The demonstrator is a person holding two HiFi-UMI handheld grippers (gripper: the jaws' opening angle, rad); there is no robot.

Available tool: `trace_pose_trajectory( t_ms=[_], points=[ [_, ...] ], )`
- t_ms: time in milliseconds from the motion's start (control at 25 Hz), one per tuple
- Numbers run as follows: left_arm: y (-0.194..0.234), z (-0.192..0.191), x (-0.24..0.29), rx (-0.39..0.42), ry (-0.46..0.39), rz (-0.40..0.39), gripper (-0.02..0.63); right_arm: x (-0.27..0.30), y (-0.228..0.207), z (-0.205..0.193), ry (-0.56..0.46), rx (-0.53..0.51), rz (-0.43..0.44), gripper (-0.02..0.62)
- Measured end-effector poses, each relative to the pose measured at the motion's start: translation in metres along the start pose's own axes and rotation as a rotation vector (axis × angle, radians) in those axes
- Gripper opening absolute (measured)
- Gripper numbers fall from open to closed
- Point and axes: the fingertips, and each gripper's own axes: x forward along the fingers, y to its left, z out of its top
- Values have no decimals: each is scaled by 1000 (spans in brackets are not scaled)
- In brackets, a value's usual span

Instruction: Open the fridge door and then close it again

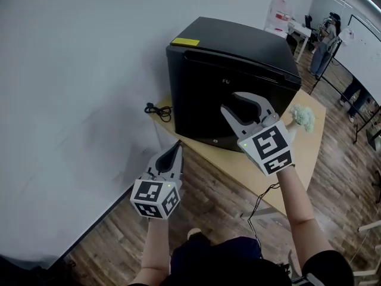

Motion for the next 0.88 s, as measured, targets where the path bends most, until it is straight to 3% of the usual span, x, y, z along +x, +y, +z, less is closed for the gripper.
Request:
trace_pose_trajectory(
  t_ms=[120, 400, 600, 880],
  points=[
    [5, 1, 6, -5, -3, -6, 6, 13, -14, 8, 40, -101, -8, 170],
    [14, 6, 13, -3, -9, -21, 6, 52, -49, 4, 210, -346, -33, 189],
    [19, 8, 20, 19, -3, -30, 6, 72, -58, -9, 348, -423, 12, 187],
    [21, 2, 30, -5, 4, -52, 6, 88, -61, -26, 469, -500, -33, 172]
  ],
)
